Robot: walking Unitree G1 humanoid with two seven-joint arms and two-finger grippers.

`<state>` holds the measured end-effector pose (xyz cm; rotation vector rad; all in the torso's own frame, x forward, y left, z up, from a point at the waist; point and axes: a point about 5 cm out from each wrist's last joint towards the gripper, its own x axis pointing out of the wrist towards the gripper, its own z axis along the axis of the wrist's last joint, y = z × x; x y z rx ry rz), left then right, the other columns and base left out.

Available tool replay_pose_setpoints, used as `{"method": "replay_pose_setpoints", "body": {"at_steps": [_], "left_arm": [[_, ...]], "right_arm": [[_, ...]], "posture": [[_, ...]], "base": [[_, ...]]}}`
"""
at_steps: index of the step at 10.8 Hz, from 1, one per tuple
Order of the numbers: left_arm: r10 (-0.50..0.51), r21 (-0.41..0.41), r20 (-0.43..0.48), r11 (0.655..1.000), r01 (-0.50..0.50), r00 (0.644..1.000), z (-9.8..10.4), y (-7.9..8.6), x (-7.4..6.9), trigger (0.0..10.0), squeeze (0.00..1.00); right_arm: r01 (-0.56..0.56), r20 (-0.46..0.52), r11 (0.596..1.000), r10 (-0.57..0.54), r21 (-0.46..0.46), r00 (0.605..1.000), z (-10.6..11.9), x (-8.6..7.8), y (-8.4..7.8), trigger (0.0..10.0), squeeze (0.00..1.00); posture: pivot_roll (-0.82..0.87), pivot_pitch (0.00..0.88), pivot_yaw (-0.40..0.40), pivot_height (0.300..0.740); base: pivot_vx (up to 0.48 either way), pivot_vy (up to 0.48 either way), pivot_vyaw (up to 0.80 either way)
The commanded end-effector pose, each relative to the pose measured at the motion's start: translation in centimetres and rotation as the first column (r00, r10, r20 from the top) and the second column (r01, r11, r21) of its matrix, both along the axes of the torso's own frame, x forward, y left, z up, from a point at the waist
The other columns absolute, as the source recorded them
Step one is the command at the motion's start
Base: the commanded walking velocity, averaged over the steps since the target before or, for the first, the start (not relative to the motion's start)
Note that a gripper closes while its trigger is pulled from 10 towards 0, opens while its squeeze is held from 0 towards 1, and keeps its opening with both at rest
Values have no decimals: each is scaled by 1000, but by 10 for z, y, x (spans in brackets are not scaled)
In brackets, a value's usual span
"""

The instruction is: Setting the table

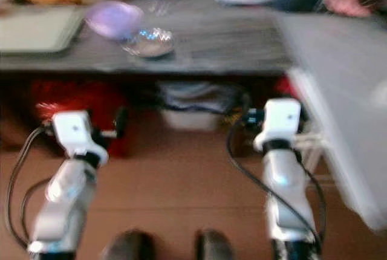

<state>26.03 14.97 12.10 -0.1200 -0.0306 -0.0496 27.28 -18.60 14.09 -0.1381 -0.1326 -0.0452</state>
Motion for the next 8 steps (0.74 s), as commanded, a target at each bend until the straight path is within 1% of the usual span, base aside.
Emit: {"method": "replay_pose_setpoints", "body": {"at_steps": [1,2,3,4,5,6,7,8], "left_arm": [[10,5,-10,1000,-10,1000,-2,3,-3,10000,0],[30,9,-15,1000,-30,999,-4,5,-7,10000,0],[61,17,-19,998,-60,998,-5,8,-16,10000,0],[100,29,-24,995,-100,995,-9,13,-26,10000,0],[131,47,-31,991,-129,991,-12,18,-32,10000,0],[120,52,-36,992,-118,992,-13,17,-29,10000,0],[82,48,-26,996,-81,996,-12,15,-24,10000,0],[81,54,-15,995,-80,997,-9,16,-24,10000,0]], "right_arm": [[-30,15,1000,29,11,999,3,0,5,10000,0],[-31,5,999,31,21,1000,0,-4,5,10000,0],[-24,-1,999,24,37,1000,-4,-15,2,10000,0],[-16,-22,999,17,28,1000,-11,-25,-2,10000,0],[-4,-75,1000,5,12,997,-21,-31,-5,10000,0],[8,-124,999,-1,49,992,-27,-26,-4,10000,0],[12,-92,1000,-13,-11,996,-15,-8,2,10000,0],[-11,-57,998,7,-54,998,-12,-1,8,10000,0]], "posture": [[-21,125,-9,740],[-12,119,-13,740],[-6,110,-14,740],[-6,102,-12,740],[-1,96,-16,740],[1,87,-25,740],[3,85,-23,740],[8,84,-14,740]], "base": [[-259,0,0],[0,0,0],[0,0,0],[0,0,0],[0,0,0],[0,0,0],[0,0,0],[0,-480,0]]}}
